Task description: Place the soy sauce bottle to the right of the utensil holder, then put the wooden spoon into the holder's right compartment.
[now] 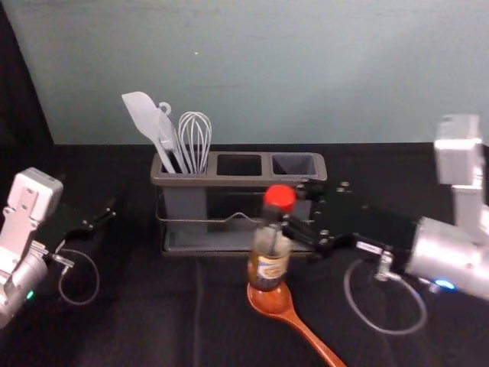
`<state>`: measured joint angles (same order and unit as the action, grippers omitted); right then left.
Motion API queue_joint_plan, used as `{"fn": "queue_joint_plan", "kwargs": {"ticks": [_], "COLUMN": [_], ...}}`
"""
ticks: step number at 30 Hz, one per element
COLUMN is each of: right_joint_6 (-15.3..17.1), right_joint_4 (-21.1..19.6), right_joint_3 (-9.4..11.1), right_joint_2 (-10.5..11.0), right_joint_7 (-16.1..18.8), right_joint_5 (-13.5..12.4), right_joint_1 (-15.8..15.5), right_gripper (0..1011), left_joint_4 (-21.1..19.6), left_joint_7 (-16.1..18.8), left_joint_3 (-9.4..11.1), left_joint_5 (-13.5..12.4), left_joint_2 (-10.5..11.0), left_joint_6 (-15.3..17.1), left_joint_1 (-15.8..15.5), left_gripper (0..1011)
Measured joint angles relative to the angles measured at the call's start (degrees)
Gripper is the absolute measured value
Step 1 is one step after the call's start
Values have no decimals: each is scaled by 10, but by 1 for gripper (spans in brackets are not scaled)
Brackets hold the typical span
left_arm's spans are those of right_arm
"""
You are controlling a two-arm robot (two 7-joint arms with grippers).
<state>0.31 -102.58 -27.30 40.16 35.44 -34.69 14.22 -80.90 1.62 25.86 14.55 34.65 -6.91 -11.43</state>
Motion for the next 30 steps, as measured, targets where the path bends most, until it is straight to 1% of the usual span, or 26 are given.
{"fn": "queue_joint_plan", "kwargs": {"ticks": [2, 5, 6, 7, 8, 11, 12, 13, 15, 18, 19, 21, 22, 23, 25, 26, 27, 28, 30], "right_joint_6": [0, -3, -4, -4, -4, -5, -6, -6, -8, -10, -10, -9, -9, -8, -6, -4, -2, 1, 5], "right_joint_4": [-23, -34, -41, -44, -51, -57, -60, -60, -59, -50, -42, -24, -24, -11, 2, 16, 22, 35, 47], "right_joint_3": [27, 49, 64, 72, 88, 111, 126, 126, 150, 163, 169, 174, 174, 174, 174, 171, 169, 165, 161], "right_joint_2": [19, 33, 42, 46, 54, 65, 71, 71, 78, 78, 76, 70, 70, 64, 58, 51, 48, 39, 30], "right_joint_7": [-13, -22, -30, -36, -49, -65, -74, -74, -88, -95, -99, -105, -105, -108, -109, -109, -109, -108, -108], "right_joint_5": [-17, -29, -36, -39, -43, -47, -49, -49, -51, -51, -51, -48, -48, -44, -40, -35, -33, -31, -27], "right_joint_1": [-31, -56, -73, -82, -101, -127, -144, -144, -166, -174, -174, -167, -167, -158, -147, -134, -129, -116, -103], "right_gripper": [390, 388, 390, 390, 388, 390, 390, 390, 390, 388, 390, 390, 390, 390, 390, 390, 390, 390, 390], "left_joint_4": [0, 0, 0, 0, 0, 0, 0, 0, 0, 0, 0, 0, 0, 0, 0, 0, 0, 0, 0], "left_joint_7": [0, 0, 0, 0, 0, 0, 0, 0, 0, 0, 0, 0, 0, 0, 0, 0, 0, 0, 0], "left_joint_3": [0, 0, 0, 0, 0, 0, 0, 0, 0, 0, 0, 0, 0, 0, 0, 0, 0, 0, 0], "left_joint_5": [0, 0, 0, 0, 0, 0, 0, 0, 0, 0, 0, 0, 0, 0, 0, 0, 0, 0, 0], "left_joint_2": [0, 0, 0, 0, 0, 0, 0, 0, 0, 0, 0, 0, 0, 0, 0, 0, 0, 0, 0], "left_joint_6": [0, 0, 0, 0, 0, 0, 0, 0, 0, 0, 0, 0, 0, 0, 0, 0, 0, 0, 0], "left_joint_1": [0, 0, 0, 0, 0, 0, 0, 0, 0, 0, 0, 0, 0, 0, 0, 0, 0, 0, 0], "left_gripper": [1011, 1011, 1011, 1011, 1011, 1011, 1012, 1011, 1012, 1011, 1011, 1011, 1011, 1011, 1012, 1011, 1011, 1012, 1012]}}
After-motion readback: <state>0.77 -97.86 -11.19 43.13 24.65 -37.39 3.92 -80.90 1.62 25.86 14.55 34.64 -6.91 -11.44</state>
